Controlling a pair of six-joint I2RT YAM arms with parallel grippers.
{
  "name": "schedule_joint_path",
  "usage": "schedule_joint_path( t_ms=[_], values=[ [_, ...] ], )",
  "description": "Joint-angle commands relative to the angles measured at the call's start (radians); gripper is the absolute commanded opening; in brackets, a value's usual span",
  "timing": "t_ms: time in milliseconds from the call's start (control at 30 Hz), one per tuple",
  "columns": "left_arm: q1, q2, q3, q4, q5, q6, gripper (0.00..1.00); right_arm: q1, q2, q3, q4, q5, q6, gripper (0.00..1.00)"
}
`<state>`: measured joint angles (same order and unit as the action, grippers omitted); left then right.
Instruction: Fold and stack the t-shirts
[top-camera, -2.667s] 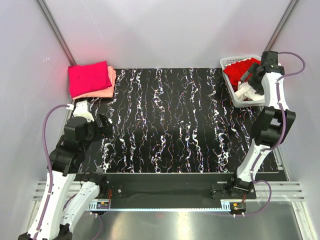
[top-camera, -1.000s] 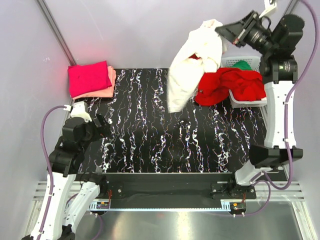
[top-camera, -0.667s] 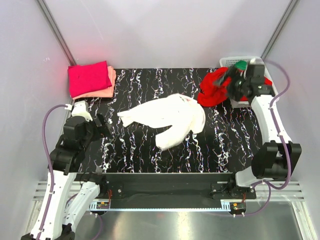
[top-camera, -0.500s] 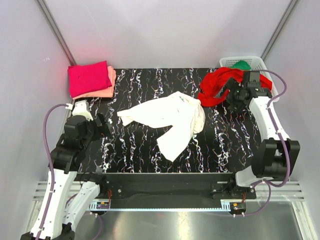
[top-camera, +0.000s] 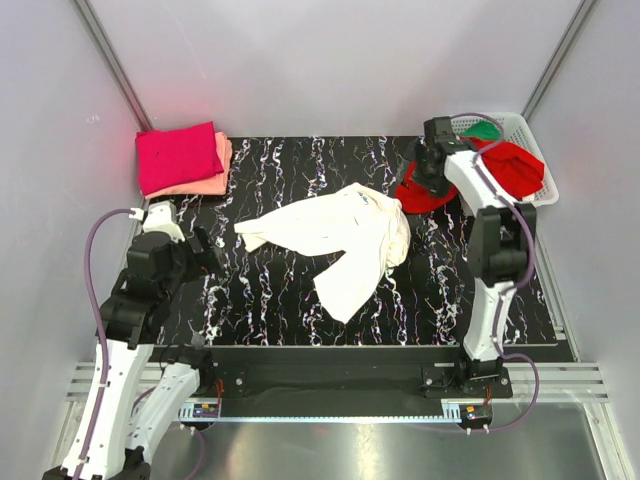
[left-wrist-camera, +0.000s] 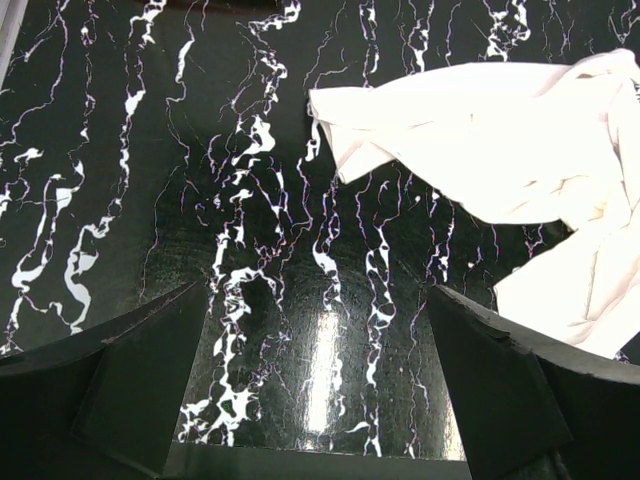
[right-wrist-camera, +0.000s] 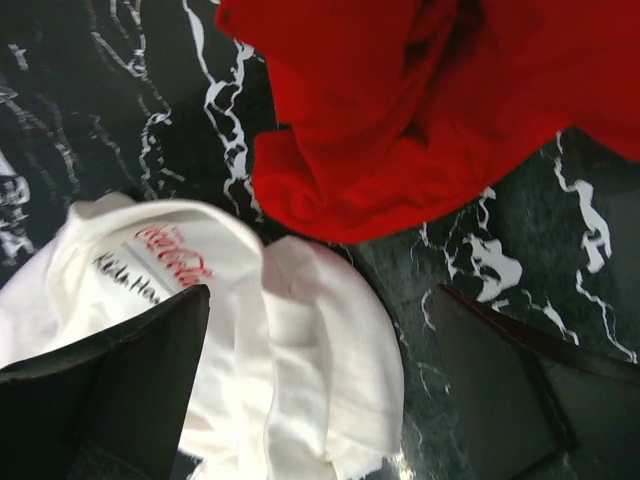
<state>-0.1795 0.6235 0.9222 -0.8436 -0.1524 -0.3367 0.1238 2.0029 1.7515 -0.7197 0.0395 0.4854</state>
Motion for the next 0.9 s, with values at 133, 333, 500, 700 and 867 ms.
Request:
schedule_joint_path(
  t_ms=[133,333,500,700,867],
  values=[
    [0.014,-0.027,-0.005,0.052,0.027,0.018,0.99,0.034,0.319,0.464,-0.182,0.235,-0.064,1.0],
    [0.018,-0.038,-0.006,0.055,0.028,0.018,0.99,0.05,0.485,0.557,-0.281,0.326,-0.051,1.0],
    [0.02,-0.036,-0.005,0.055,0.033,0.019,0.99,0.05,0.5,0.503,-0.242,0.298,-0.071,0.88],
    [0.026,-0.033,-0.006,0.055,0.031,0.018,0.99,0.05,0.496,0.503,-0.228,0.206,-0.09,0.03],
    [0.026,-0.027,-0.006,0.055,0.03,0.018,0.99,0.042,0.329,0.528,-0.196,0.148,-0.1,0.0]
  ],
)
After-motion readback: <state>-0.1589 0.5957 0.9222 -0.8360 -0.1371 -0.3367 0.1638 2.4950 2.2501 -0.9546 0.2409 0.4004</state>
